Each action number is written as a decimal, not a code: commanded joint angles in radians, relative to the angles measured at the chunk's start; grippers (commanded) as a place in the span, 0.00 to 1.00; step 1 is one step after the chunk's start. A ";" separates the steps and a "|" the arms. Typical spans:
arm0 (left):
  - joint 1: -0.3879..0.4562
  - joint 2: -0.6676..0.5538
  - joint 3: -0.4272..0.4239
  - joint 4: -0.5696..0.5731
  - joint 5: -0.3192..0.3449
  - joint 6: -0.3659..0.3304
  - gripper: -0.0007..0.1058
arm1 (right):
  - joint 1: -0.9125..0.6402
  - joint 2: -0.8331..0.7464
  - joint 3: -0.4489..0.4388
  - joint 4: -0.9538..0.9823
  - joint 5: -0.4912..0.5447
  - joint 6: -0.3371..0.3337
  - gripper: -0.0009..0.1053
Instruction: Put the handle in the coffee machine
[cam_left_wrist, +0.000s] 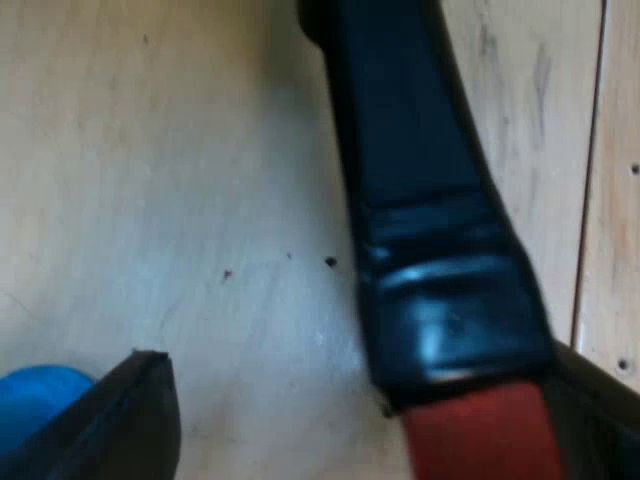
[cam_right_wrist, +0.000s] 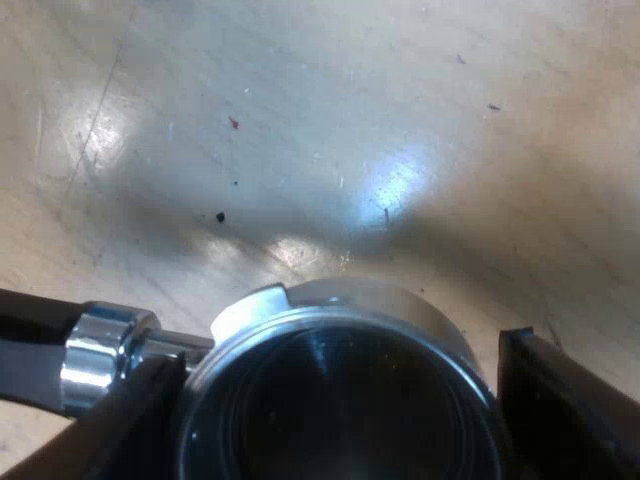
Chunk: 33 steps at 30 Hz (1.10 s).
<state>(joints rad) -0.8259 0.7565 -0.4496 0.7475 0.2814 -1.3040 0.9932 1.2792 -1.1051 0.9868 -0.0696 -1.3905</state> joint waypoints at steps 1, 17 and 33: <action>-0.004 -0.005 -0.006 -0.012 0.006 0.000 0.66 | -0.002 -0.014 -0.017 -0.002 -0.018 -0.020 0.01; -0.004 -0.005 -0.006 -0.006 0.009 0.000 0.26 | -0.002 -0.014 -0.017 -0.002 -0.018 -0.020 0.01; -0.004 -0.009 -0.014 -0.011 0.092 -0.026 0.01 | -0.002 -0.014 -0.017 -0.002 0.009 0.024 0.12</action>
<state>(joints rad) -0.8259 0.7565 -0.4496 0.7550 0.3164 -1.3439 0.9906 1.2771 -1.1063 0.9907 -0.0549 -1.3432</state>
